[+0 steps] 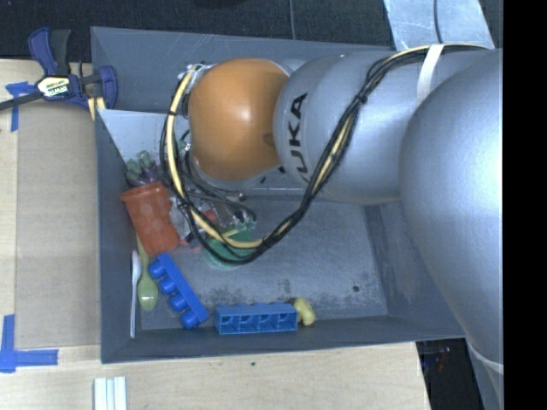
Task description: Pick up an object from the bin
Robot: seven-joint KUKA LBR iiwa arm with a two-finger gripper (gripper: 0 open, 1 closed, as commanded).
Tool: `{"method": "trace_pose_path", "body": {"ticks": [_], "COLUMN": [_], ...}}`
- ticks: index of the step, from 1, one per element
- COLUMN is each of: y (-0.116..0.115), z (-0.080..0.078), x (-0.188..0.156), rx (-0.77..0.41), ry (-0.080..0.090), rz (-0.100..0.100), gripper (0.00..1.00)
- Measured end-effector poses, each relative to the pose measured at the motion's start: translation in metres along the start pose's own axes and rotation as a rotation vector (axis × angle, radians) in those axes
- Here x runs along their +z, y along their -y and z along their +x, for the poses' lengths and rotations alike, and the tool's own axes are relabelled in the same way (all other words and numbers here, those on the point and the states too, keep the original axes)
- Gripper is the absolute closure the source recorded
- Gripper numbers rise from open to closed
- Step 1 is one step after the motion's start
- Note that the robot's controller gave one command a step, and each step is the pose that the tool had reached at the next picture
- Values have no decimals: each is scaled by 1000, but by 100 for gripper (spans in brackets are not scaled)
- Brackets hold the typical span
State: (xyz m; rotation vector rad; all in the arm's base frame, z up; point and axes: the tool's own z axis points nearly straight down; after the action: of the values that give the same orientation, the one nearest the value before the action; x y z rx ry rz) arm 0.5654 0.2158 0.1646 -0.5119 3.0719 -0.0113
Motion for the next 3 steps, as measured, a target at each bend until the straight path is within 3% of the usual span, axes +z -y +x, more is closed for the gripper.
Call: {"method": "trace_pose_path", "body": {"ticks": [1, 2, 3], "y": [37, 35, 70], "z": [26, 25, -10], "x": [8, 8, 9], "rx": [-31, -35, -57], "ry": [0, 2, 4], "rz": [0, -1, -1], "gripper": [0, 0, 0]}}
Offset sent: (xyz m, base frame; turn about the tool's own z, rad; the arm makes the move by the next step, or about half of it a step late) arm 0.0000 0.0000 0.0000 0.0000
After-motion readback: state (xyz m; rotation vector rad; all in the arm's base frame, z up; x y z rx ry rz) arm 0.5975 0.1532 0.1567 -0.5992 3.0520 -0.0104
